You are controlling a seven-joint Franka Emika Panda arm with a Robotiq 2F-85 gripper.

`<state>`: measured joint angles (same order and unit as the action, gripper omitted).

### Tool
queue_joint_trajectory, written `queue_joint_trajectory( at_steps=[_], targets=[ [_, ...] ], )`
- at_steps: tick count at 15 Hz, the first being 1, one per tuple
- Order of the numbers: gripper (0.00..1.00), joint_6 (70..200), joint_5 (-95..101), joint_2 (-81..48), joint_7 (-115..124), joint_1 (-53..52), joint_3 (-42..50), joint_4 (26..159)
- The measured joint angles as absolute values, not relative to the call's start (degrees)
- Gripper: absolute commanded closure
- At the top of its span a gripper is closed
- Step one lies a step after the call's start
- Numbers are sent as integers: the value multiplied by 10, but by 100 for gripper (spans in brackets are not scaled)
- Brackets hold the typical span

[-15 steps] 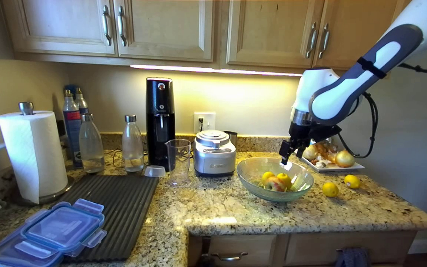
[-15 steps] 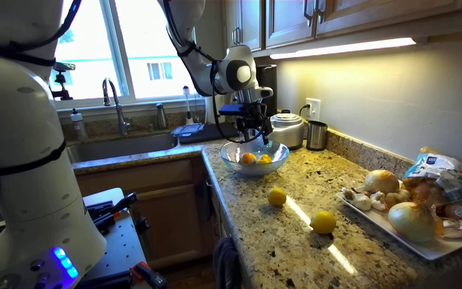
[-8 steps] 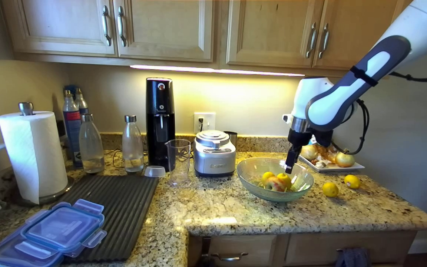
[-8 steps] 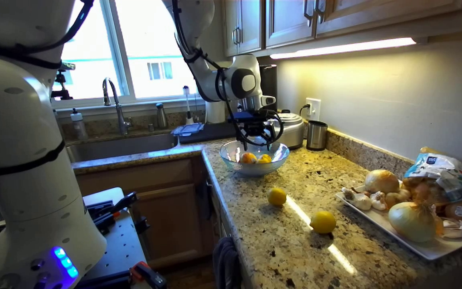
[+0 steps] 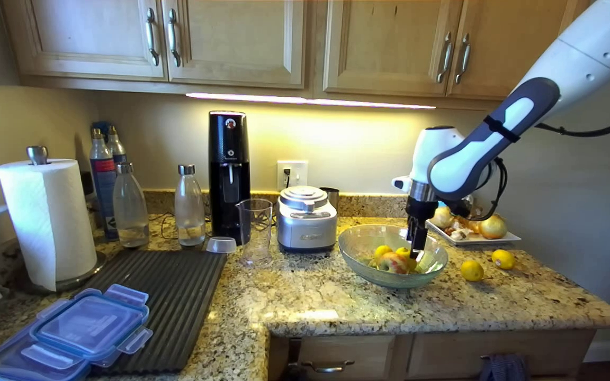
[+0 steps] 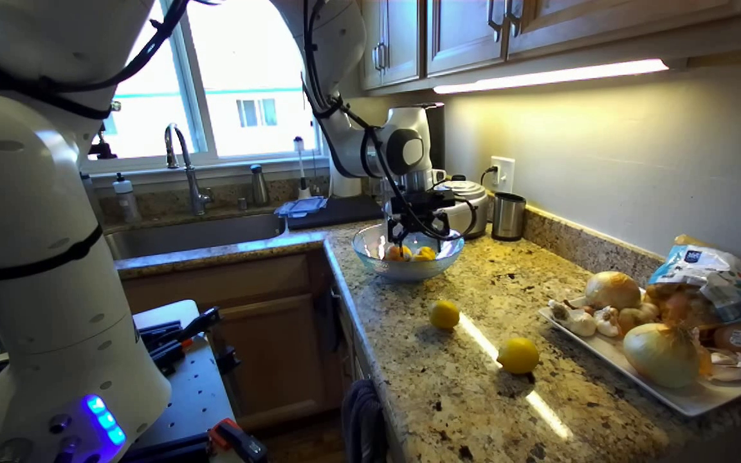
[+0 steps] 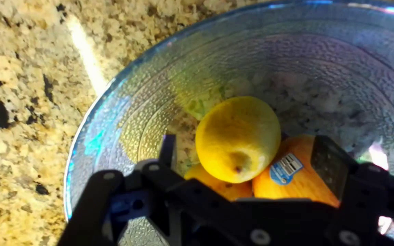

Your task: Take the fruits on the bowl and put them on the counter

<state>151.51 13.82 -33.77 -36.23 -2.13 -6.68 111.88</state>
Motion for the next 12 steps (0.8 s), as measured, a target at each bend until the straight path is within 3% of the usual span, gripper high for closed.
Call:
queue_joint_trajectory(
  at_steps=[2, 5, 6, 9, 12],
  targets=[
    [0, 1514, 143, -351, -390, -21, -69, 1109],
    [22, 1514, 150, -368, -424, -20, -69, 1100],
    [25, 1514, 153, -372, -432, -19, -68, 1097],
    [51, 1514, 154, -384, -458, -18, -68, 1087],
    [58, 1514, 154, -387, -470, -17, -69, 1082]
  ],
)
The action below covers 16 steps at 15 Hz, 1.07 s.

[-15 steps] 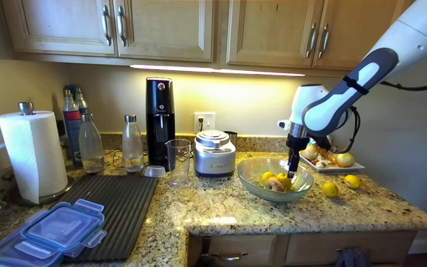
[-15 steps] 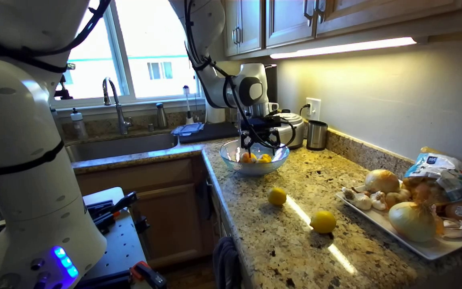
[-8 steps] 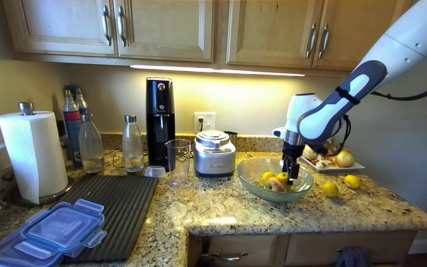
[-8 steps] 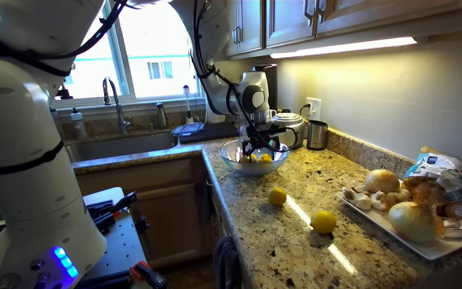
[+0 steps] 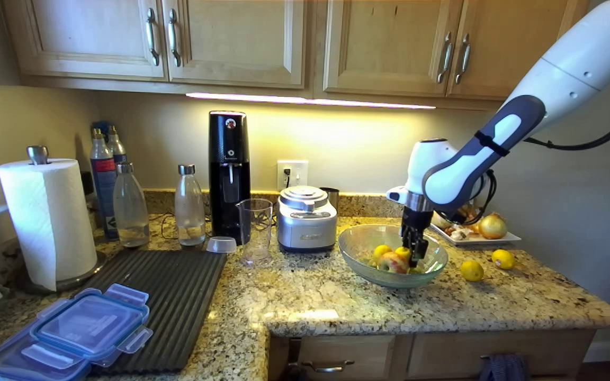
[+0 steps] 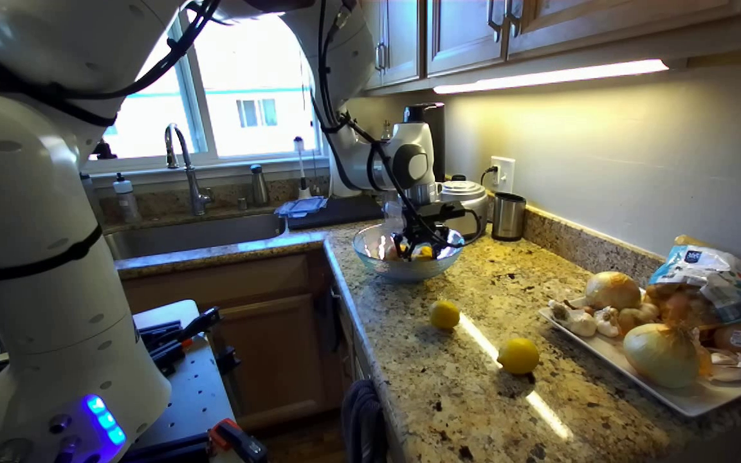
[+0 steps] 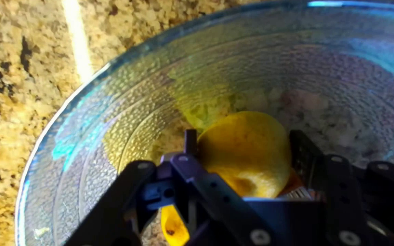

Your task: Take the fruits on the bowl and put them on the counter

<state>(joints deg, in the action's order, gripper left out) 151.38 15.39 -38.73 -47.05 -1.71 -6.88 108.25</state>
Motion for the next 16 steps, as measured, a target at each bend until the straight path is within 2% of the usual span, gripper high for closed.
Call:
queue_joint_trajectory(
  at_steps=[1, 16],
  targets=[
    [61, 1513, 154, -388, -471, -17, -69, 1082],
    [61, 1498, 152, -358, -392, -16, -49, 1088]
  ],
)
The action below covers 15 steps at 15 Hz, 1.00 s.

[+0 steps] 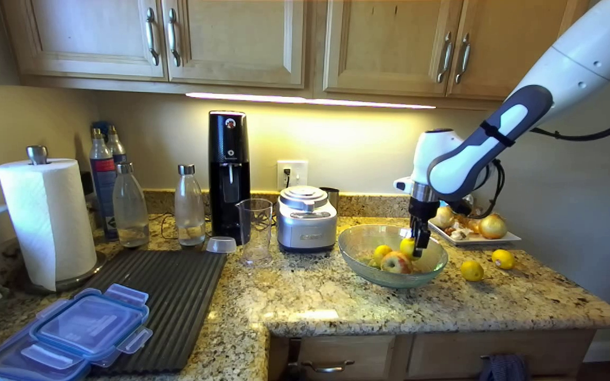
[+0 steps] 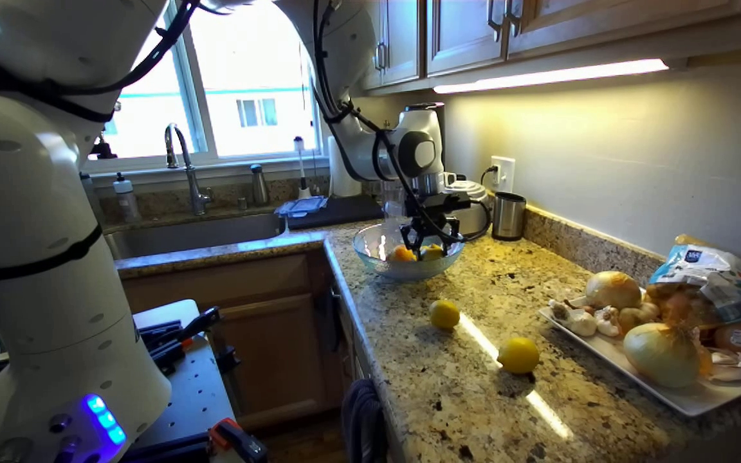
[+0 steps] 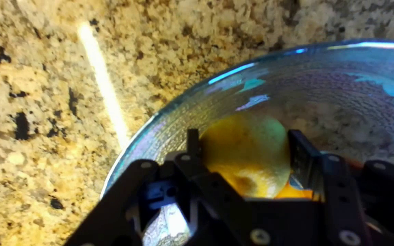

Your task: Take the fruits on the bowl and put them on the counter

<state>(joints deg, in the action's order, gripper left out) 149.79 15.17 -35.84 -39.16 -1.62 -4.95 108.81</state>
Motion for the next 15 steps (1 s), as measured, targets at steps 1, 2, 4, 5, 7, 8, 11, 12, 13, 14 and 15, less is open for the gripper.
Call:
queue_joint_trajectory(
  at_steps=[1, 2, 4, 5, 7, 8, 11, 12, 13, 14, 15],
  targets=[
    [61, 1492, 152, -348, -376, -16, -48, 1091],
    [61, 1484, 152, -336, -361, -16, -47, 1095],
    [61, 1457, 152, -311, -329, -17, -47, 1100],
    [61, 1440, 152, -298, -311, -18, -47, 1101],
    [61, 1405, 152, -272, -273, -20, -47, 1103],
    [61, 1388, 152, -261, -254, -21, -46, 1103],
    [61, 1343, 152, -228, -197, -22, -40, 1105],
    [61, 1334, 152, -218, -180, -22, -36, 1106],
    [61, 1328, 152, -210, -164, -22, -30, 1109],
    [61, 1324, 152, -202, -148, -21, -23, 1112],
    [61, 1321, 152, -196, -133, -20, -16, 1115]
  ],
)
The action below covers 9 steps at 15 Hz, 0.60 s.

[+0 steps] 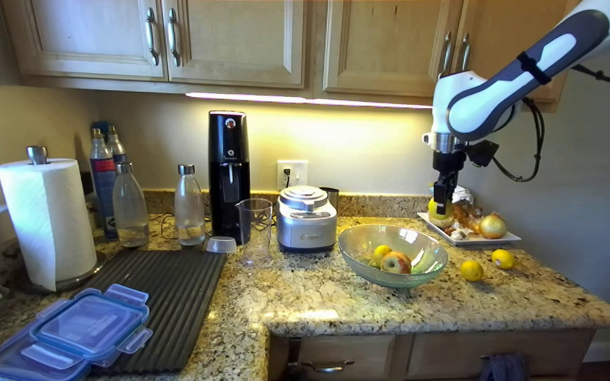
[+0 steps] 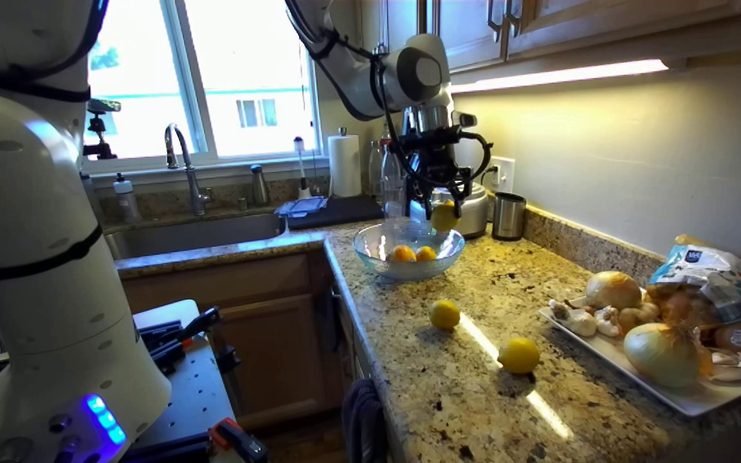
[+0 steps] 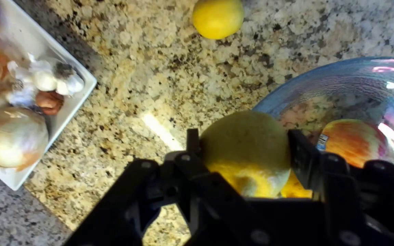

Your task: Take the fruits on the bowl and put them on the counter

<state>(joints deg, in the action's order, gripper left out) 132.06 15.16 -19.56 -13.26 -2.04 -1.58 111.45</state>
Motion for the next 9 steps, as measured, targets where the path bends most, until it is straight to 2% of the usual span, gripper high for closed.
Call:
queue_joint_trajectory(
  at_steps=[9],
  targets=[
    [61, 1321, 153, -196, 33, -1, 75, 1151]
  ],
)
